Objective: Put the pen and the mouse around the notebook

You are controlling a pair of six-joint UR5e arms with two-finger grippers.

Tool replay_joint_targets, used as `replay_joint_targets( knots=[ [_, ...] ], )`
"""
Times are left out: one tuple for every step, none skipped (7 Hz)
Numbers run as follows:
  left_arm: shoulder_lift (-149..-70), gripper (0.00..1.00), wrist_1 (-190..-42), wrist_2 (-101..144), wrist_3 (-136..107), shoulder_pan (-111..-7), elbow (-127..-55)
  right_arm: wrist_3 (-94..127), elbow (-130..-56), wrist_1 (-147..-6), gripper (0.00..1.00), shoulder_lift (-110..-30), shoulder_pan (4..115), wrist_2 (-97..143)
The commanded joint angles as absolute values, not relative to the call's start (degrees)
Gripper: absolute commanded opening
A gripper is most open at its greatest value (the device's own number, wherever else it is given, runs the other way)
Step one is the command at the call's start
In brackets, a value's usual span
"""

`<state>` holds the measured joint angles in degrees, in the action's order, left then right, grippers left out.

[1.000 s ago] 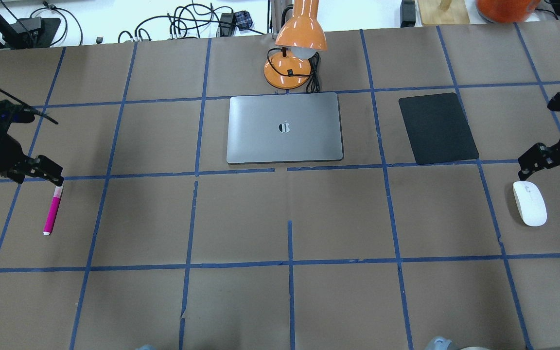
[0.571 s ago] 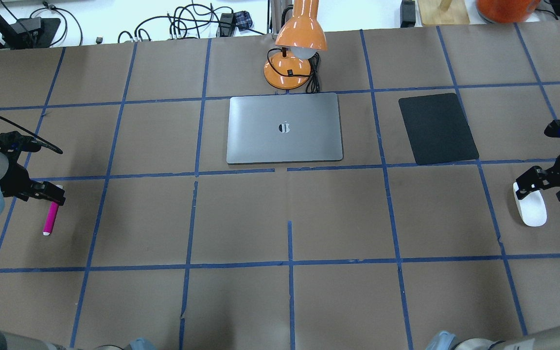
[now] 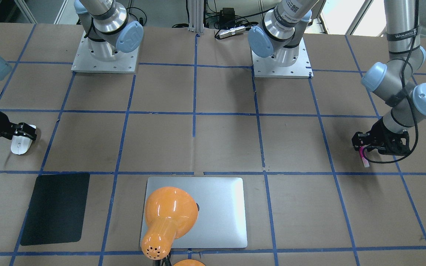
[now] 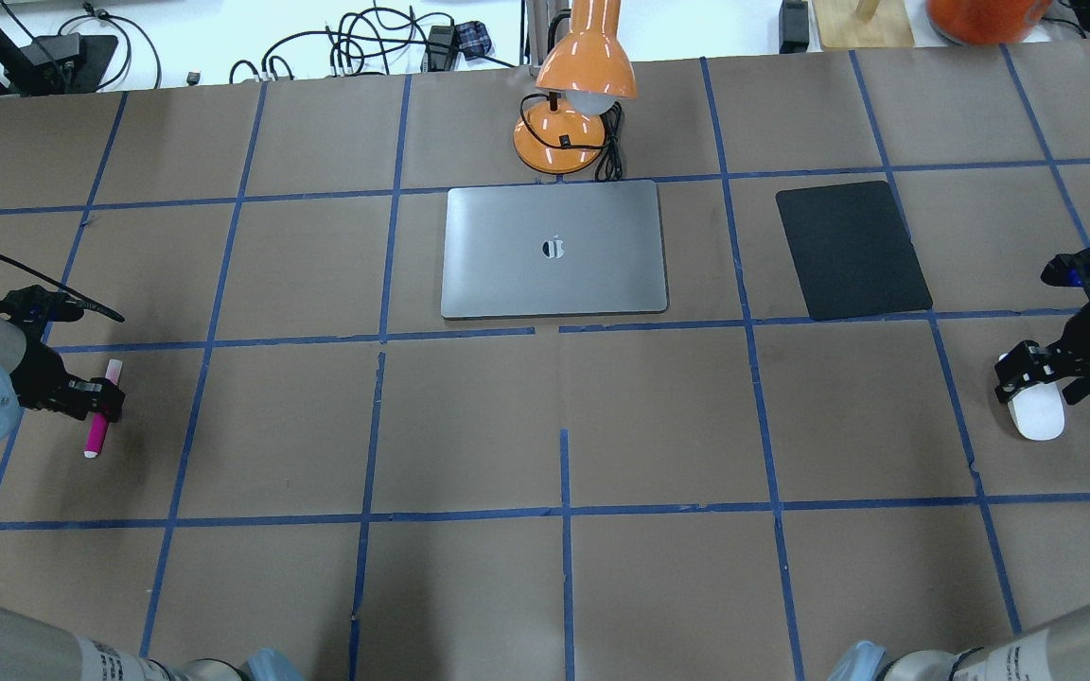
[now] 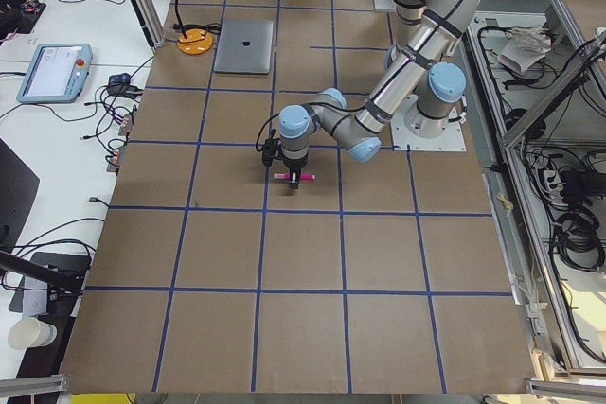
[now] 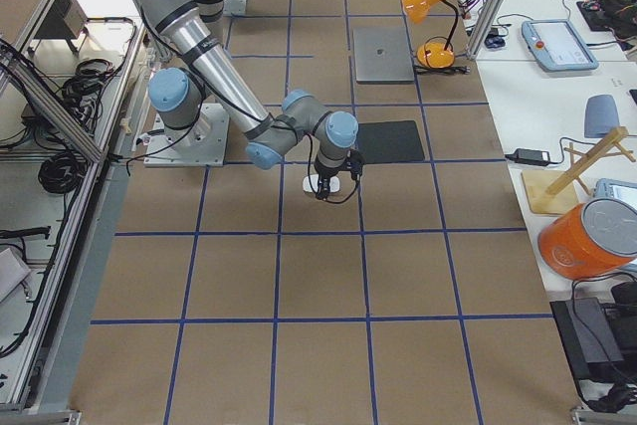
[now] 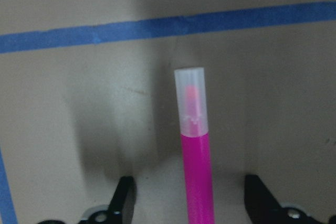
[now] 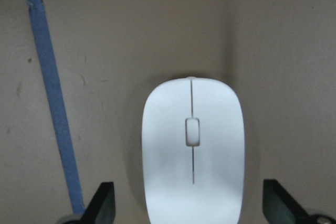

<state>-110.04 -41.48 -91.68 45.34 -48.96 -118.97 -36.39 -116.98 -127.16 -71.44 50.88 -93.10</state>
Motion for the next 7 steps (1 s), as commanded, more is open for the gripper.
replay_joint_targets(
  knots=[
    [-109.5,0.0,-41.6,-91.6,45.2,-49.0,-119.1,-35.7,-116.8,-128.0,0.4,-71.8,51.5,-93.0],
    [-109.3,0.0,-41.7,-91.6,44.8,-49.0,-119.1,-35.6,-115.3,-127.7,0.29,-72.1,51.8,-91.9],
    [-108.6,0.0,-42.0,-91.7,41.9,-49.8,-119.0,-35.4,-111.0,-126.7,0.26,-72.9,52.6,-90.5],
    [-106.4,0.0,-44.4,-90.7,34.1,-51.1,-119.2,-33.9,-104.0,-119.0,0.26,-73.0,56.1,-90.2],
    [-103.1,0.0,-48.5,-87.3,23.1,-55.5,-119.1,-29.7,-96.8,-114.3,0.26,-70.9,60.5,-89.9],
    [-100.7,0.0,-52.1,-86.8,4.4,-62.4,-119.0,-28.3,-90.8,-115.7,0.26,-65.5,65.4,-90.0],
    [-99.1,0.0,-52.7,-86.9,-12.5,-70.1,-119.1,-26.3,-84.4,-115.2,0.26,-60.9,68.9,-90.0]
  ],
)
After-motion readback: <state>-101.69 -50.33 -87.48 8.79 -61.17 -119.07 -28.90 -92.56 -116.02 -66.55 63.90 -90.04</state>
